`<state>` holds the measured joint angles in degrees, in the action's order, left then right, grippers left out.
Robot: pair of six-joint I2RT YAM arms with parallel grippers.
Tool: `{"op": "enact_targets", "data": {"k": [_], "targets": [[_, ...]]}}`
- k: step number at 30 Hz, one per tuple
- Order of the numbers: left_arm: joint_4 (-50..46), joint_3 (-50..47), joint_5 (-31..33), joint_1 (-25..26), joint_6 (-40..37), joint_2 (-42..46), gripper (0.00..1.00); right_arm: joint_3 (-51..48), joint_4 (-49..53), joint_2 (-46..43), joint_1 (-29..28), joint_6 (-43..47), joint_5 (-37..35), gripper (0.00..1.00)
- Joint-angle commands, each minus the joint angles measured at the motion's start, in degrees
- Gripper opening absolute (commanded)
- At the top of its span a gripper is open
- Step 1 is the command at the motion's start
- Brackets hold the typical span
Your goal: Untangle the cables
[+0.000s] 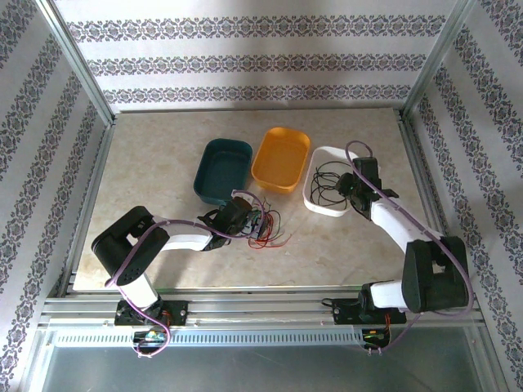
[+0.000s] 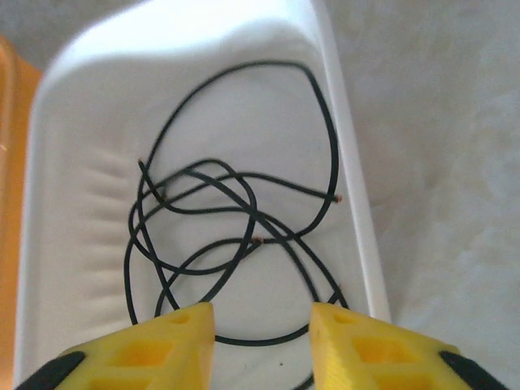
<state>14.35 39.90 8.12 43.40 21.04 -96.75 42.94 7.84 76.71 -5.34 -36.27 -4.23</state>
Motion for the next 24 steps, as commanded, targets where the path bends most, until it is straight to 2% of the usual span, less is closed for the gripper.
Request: {"op": "enact_targets", "data": {"k": [1,4,7,10,13,15,18,21,24], "targets": [[-2.7,-0.8,0.8,-0.6,-0.6,0.6,0.99,-1.1,0.3,-5.0,0.3,-0.4,-5.5,0.39],[-2.7,-0.7,0.6,-0.6,-0.6,0.4,1.00,-2.4,0.3,-8.0,0.2,-0.4,-7.2,0.41],[-2.6,-0.6,0.5,-0.6,-0.7,0.4,1.00,-3.5,-0.7,-10.1,-0.5,1.0,-3.5,0.42],[-2.2,-0.8,0.2,-0.6,-0.7,0.5,1.00,-4.3,-3.1,-10.8,-3.7,4.8,6.1,0.42],[-2.2,-0.7,0.0,-0.6,-0.7,0.4,1.00,-4.3,-4.4,-10.7,-9.9,10.4,17.2,0.42],[-2.1,-0.7,0.0,-0.6,-0.8,0.4,0.99,-3.6,-4.1,-9.6,-15.0,13.6,23.4,0.42],[-2.1,-0.6,0.1,-0.6,-0.7,0.4,0.99,-1.8,-1.9,-6.2,-21.2,16.7,28.2,0.42],[-2.3,-0.4,0.1,-0.5,-0.7,0.2,0.99,-0.2,-0.2,-1.3,-24.1,17.5,30.0,0.41],[-2.5,-0.3,0.1,-0.6,-0.7,0.3,0.99,1.3,0.9,4.0,-24.6,17.2,30.7,0.40]]}}
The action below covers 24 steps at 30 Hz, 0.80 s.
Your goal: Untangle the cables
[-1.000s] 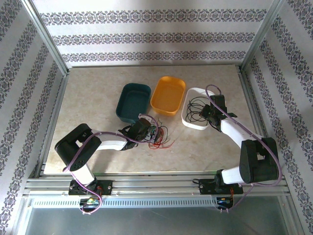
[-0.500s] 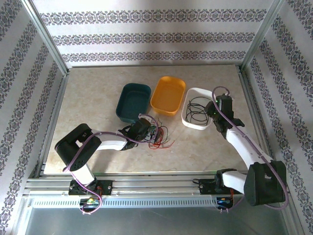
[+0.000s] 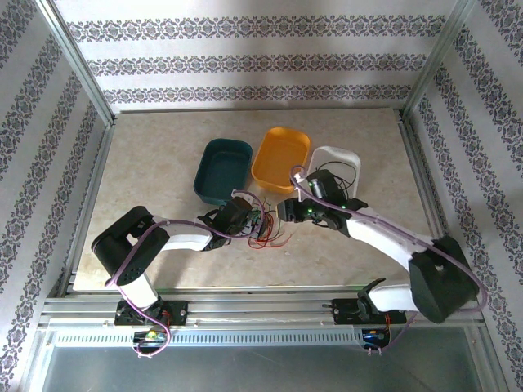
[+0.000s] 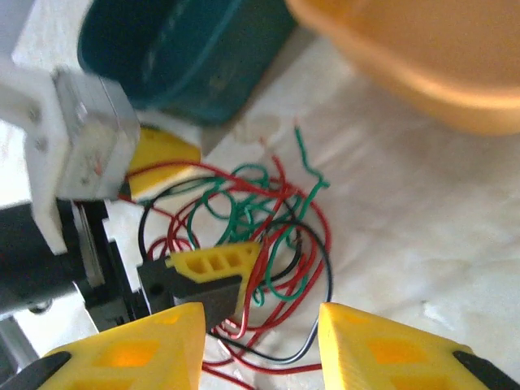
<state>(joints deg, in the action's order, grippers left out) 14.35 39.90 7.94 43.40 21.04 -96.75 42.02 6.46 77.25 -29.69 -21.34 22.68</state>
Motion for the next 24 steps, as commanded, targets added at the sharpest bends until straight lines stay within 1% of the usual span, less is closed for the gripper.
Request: {"op": "enact_targets", "data": {"k": [1,10,24], "targets": [[-2.5,-0.4,0.3,-0.6,-0.7,0.2,0.99,2.9,3.0,4.7,-0.3,2.3,3.5,0.40],[-2.3,-0.7,0.5,-0.6,-0.6,0.5,0.99,5.6,3.3,11.6,-1.0,1.9,0.8,0.37],[-2.3,-0.6,0.1,-0.6,-0.7,0.2,0.99,6.4,4.1,14.4,-1.4,1.8,-0.7,0.33]]}}
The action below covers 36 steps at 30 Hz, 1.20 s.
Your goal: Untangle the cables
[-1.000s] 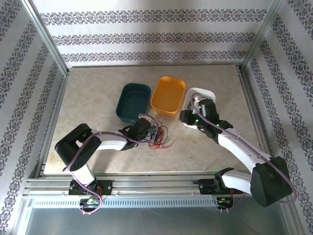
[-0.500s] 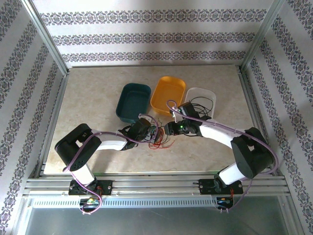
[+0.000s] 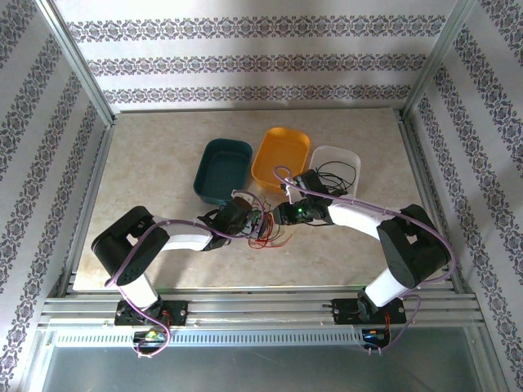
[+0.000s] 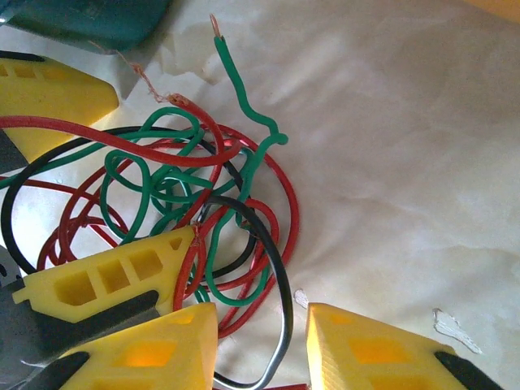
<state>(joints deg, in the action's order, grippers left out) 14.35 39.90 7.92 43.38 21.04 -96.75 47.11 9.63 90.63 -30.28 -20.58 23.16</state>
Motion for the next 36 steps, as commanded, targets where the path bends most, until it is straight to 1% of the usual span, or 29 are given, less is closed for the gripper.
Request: {"op": "enact_targets", "data": {"k": [1,4,6,11,17,20,25,30,34,36], "targets": [[-2.3,-0.6,0.1,-0.6,-0.7,0.3,0.99,1.4,1.0,1.1,-0.7,0.9,-1.3,0.33],[-2.3,-0.6,0.1,-0.6,-0.8,0.3,0.99,1.4,1.1,1.4,-0.8,0.8,-1.7,0.29],[-2.3,-0.5,-0.1,-0.6,-0.9,0.2,0.99,1.2,1.0,1.4,-0.8,0.8,-2.0,0.24],[-2.5,-0.2,-0.1,-0.6,-0.9,-0.2,0.99,0.8,0.8,0.8,-0.8,0.4,-3.3,0.07],[-2.7,0.3,-0.5,-0.6,-1.0,-0.5,0.99,0.2,-0.2,-2.9,-0.8,-1.1,-9.1,0.01],[-2.8,0.5,-0.6,-0.6,-1.1,-0.7,0.99,0.2,-0.4,-6.4,-0.8,-1.8,-14.1,0.00],[-2.8,0.3,-0.6,-0.6,-1.0,-0.6,0.99,0.7,-0.7,-14.2,-0.8,-2.5,-25.7,0.00],[-2.3,-0.2,-0.4,-0.6,-1.0,-0.5,0.99,1.0,-1.5,-21.8,-0.7,-1.9,-35.4,0.00],[-2.1,-0.4,-0.4,-0.6,-0.9,-0.5,0.99,1.4,-1.4,-26.5,-0.6,-0.4,-41.1,0.00],[-2.1,-0.5,-0.3,-0.6,-0.9,-0.5,0.99,1.6,-1.4,-28.4,-0.2,0.2,-42.4,0.00]]}}
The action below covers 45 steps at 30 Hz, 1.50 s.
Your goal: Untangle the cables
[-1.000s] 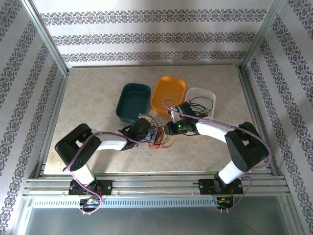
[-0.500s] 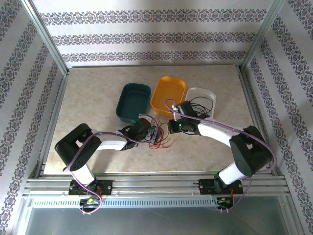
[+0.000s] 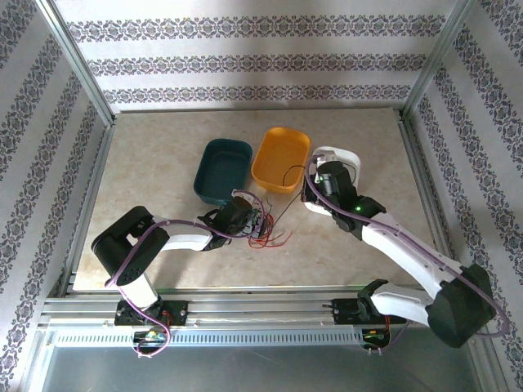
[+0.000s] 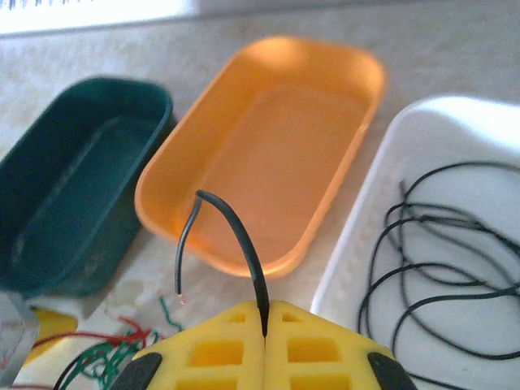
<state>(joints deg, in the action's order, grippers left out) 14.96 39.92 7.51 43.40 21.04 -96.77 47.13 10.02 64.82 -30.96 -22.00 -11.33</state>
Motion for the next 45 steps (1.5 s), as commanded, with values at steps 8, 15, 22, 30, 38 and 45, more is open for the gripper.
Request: {"op": "enact_targets", "data": {"k": [8,15,22,30,38,45], "targets": [[-2.7,-0.1,0.0,-0.6,-1.0,-1.2,0.99,2.8,-1.6,-8.9,3.9,1.0,-10.1,0.00],[-2.8,0.0,0.0,-0.6,-1.0,-1.4,0.99,3.3,-1.4,-14.5,12.7,-1.9,-7.0,0.00],[-2.7,0.0,-0.1,-0.6,-1.1,-1.6,0.99,3.0,-1.8,-18.3,20.1,-5.4,-2.3,0.00],[-2.6,-0.1,-0.1,-0.6,-1.1,-1.5,0.99,5.3,-3.3,-18.6,23.0,-4.6,-1.8,0.00],[-2.5,-0.4,0.1,-0.6,-1.0,-1.3,0.99,8.6,-6.1,-17.1,25.7,-3.1,-1.4,0.00],[-2.3,-0.6,0.1,-0.6,-1.0,-1.1,0.99,8.6,-8.6,-16.6,26.1,-2.7,-5.3,0.00]]}}
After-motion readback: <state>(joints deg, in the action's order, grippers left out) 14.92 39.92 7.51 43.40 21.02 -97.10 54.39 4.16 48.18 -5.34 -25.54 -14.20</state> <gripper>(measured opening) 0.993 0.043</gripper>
